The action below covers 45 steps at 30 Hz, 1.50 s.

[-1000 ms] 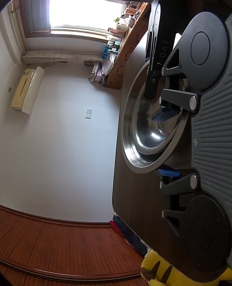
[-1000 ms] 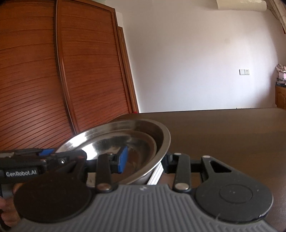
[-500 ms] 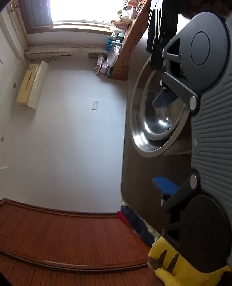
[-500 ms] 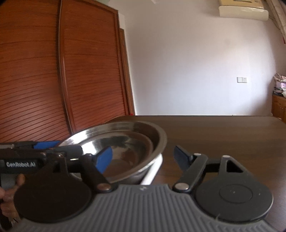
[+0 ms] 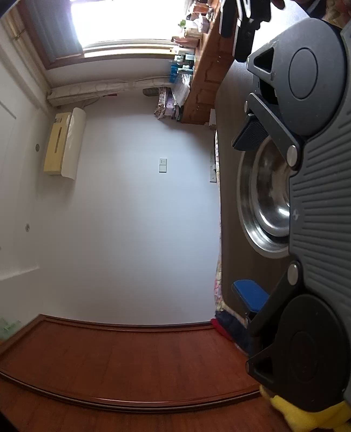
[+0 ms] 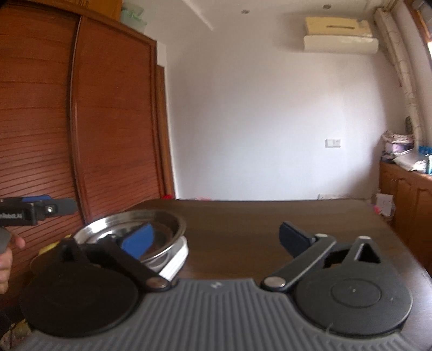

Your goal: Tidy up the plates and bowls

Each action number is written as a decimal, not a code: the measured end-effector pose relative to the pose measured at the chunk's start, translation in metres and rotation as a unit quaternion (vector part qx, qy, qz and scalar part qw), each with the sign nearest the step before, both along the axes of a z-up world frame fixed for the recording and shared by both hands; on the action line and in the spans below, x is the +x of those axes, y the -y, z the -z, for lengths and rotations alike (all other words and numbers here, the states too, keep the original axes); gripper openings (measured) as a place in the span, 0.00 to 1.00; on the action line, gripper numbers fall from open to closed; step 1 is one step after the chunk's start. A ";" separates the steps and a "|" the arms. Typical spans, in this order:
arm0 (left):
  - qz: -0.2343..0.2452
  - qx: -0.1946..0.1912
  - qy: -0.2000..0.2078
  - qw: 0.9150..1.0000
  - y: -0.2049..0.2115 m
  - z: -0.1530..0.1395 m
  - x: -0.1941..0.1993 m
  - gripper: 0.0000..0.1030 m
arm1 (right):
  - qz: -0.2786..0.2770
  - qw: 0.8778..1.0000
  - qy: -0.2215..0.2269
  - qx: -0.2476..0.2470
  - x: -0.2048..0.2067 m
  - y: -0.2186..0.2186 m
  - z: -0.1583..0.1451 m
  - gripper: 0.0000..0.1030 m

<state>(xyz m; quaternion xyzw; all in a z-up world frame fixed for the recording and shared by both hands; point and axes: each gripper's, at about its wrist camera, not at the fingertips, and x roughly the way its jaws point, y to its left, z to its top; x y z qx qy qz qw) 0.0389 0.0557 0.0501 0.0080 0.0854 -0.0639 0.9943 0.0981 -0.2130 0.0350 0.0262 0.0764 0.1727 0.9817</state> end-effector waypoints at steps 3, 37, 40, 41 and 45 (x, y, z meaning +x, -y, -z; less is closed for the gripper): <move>-0.004 0.008 0.008 1.000 0.010 -0.005 -0.005 1.00 | 0.012 1.000 0.009 -0.002 -0.005 0.007 -0.007 1.00; -0.002 0.031 -0.032 0.999 0.046 0.021 -0.031 1.00 | 0.121 0.992 0.010 -0.027 -0.035 0.013 0.006 1.00; -0.004 0.031 -0.041 0.999 0.045 0.027 -0.028 1.00 | 0.123 0.992 0.001 -0.027 -0.033 0.013 0.011 1.00; -0.004 0.032 -0.043 0.999 0.045 0.029 -0.027 1.00 | 0.125 0.992 -0.001 -0.027 -0.032 0.013 0.012 1.00; -0.005 0.033 -0.049 0.998 0.045 0.033 -0.025 1.00 | 0.127 0.991 -0.010 -0.027 -0.030 0.015 0.016 1.00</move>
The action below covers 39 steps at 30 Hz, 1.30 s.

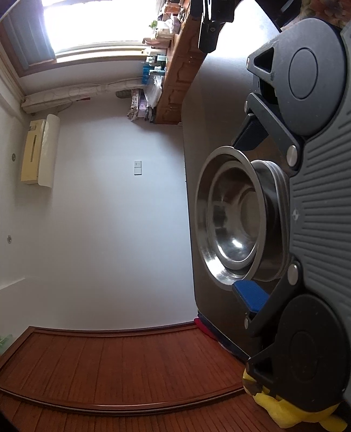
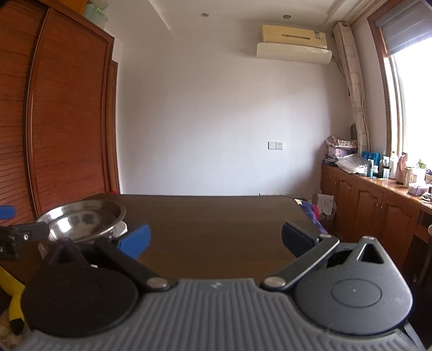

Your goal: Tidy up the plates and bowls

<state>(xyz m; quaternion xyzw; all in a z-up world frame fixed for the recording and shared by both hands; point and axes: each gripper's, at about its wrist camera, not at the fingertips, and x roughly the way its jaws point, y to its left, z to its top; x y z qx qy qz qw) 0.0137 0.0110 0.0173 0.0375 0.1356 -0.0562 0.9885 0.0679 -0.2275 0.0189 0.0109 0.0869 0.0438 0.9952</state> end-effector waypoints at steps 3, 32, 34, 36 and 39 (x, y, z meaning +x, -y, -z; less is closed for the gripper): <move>0.000 0.001 -0.001 1.000 0.000 0.001 0.000 1.00 | -0.001 1.000 -0.003 0.001 -0.001 0.000 0.001 1.00; -0.004 -0.002 0.000 1.000 -0.003 0.002 0.002 1.00 | -0.001 1.000 -0.008 0.000 0.000 0.002 0.002 1.00; -0.004 -0.002 0.000 1.000 -0.003 0.002 0.002 1.00 | -0.002 1.000 -0.010 0.002 0.001 0.003 0.002 1.00; -0.004 -0.001 0.000 1.000 -0.003 0.002 0.002 1.00 | -0.001 1.000 -0.010 0.003 0.002 0.003 0.002 1.00; -0.004 -0.002 0.001 1.000 -0.003 0.002 0.002 1.00 | 0.000 1.000 -0.010 0.005 0.003 0.005 0.003 1.00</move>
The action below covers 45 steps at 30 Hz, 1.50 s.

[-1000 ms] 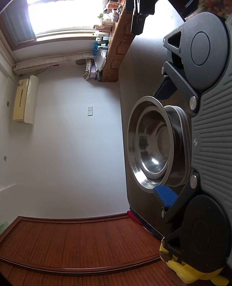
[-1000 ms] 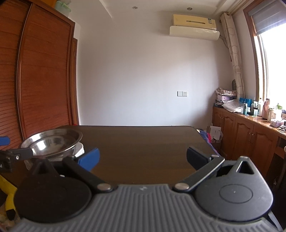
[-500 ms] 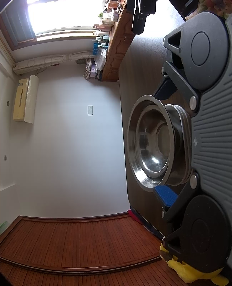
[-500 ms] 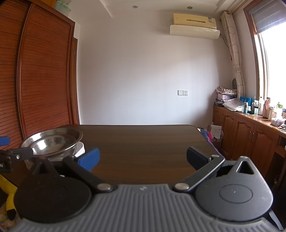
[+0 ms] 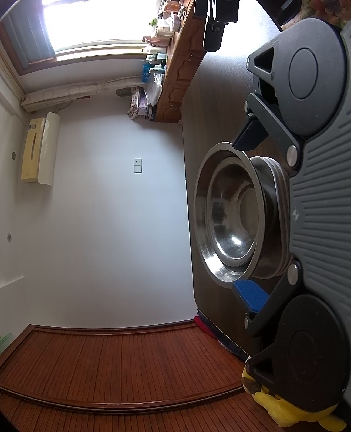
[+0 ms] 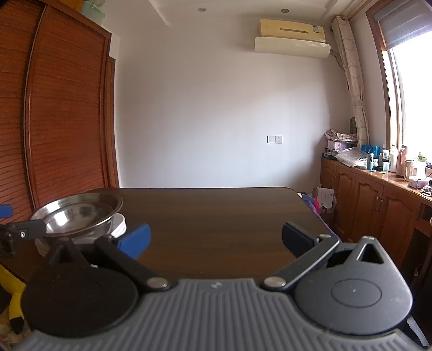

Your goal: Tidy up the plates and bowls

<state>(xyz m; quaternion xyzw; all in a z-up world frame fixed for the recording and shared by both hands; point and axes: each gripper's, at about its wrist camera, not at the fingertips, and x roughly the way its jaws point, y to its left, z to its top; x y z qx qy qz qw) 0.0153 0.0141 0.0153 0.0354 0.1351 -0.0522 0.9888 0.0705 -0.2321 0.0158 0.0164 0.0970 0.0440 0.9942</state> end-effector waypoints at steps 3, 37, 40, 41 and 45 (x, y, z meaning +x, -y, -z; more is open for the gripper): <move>0.000 0.001 0.000 1.000 -0.001 0.000 0.000 1.00 | 0.000 1.000 -0.001 0.001 0.000 0.000 0.000 1.00; -0.002 0.002 0.001 1.000 -0.002 -0.001 -0.001 1.00 | -0.002 1.000 0.000 0.002 0.000 -0.001 0.002 1.00; -0.001 0.002 0.001 1.000 -0.002 -0.001 -0.001 1.00 | -0.003 1.000 -0.001 0.002 0.000 -0.002 0.002 1.00; -0.001 0.002 0.000 1.000 -0.002 -0.001 -0.001 1.00 | -0.003 1.000 -0.001 0.001 0.000 -0.002 0.002 1.00; -0.003 0.002 0.001 1.000 -0.003 -0.001 -0.001 1.00 | -0.003 1.000 -0.001 0.002 0.000 -0.002 0.002 1.00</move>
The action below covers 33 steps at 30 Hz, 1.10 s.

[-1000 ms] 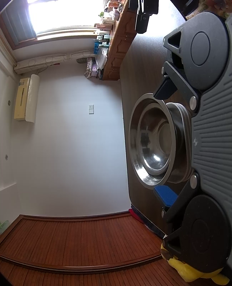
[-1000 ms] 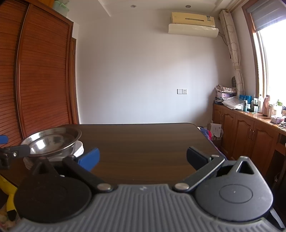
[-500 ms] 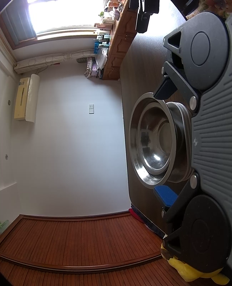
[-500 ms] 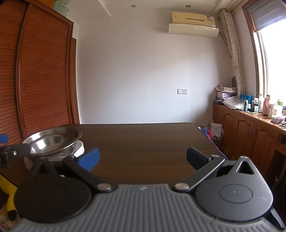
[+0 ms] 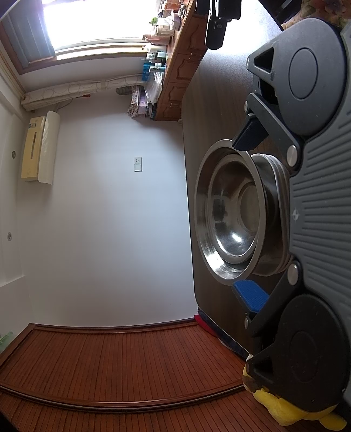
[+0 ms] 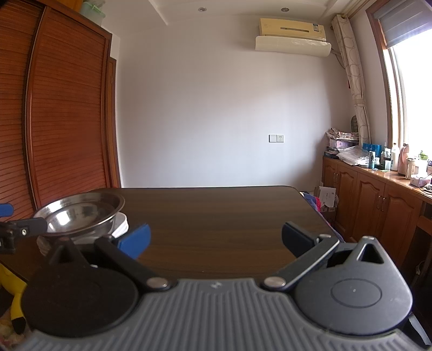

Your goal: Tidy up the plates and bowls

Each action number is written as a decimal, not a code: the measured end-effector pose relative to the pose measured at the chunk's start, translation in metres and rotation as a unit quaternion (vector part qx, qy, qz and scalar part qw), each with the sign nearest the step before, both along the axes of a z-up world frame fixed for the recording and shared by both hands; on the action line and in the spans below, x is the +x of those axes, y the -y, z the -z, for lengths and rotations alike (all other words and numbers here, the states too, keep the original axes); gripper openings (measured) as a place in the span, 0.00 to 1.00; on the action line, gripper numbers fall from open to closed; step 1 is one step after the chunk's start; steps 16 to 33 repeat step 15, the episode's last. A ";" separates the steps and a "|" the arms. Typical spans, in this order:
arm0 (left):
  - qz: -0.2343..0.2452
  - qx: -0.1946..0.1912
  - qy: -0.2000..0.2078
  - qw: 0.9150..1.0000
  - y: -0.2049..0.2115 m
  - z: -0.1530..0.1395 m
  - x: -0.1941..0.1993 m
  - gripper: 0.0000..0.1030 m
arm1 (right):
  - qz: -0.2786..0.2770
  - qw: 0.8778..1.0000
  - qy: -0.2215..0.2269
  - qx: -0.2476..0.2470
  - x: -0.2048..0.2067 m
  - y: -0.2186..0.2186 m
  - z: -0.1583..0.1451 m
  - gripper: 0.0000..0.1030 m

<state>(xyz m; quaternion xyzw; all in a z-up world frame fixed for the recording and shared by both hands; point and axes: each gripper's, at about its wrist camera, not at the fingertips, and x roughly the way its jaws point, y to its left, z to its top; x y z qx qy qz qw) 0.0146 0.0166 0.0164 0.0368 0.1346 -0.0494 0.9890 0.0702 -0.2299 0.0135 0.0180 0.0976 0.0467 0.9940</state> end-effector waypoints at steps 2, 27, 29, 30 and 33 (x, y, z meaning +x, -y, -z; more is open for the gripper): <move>0.000 0.000 0.000 1.000 0.000 0.000 0.000 1.00 | 0.000 1.000 0.000 0.000 0.000 0.000 0.000 1.00; 0.000 0.001 -0.002 1.000 0.000 0.001 0.000 1.00 | 0.000 1.000 -0.001 0.001 0.000 -0.001 0.000 1.00; 0.000 0.001 -0.002 1.000 0.000 0.001 0.000 1.00 | 0.000 1.000 -0.001 0.001 0.000 -0.001 0.000 1.00; 0.000 0.001 -0.002 1.000 0.000 0.001 0.000 1.00 | 0.000 1.000 -0.001 0.001 0.000 -0.001 0.000 1.00; 0.000 0.001 -0.002 1.000 0.000 0.001 0.000 1.00 | 0.000 1.000 -0.001 0.001 0.000 -0.001 0.000 1.00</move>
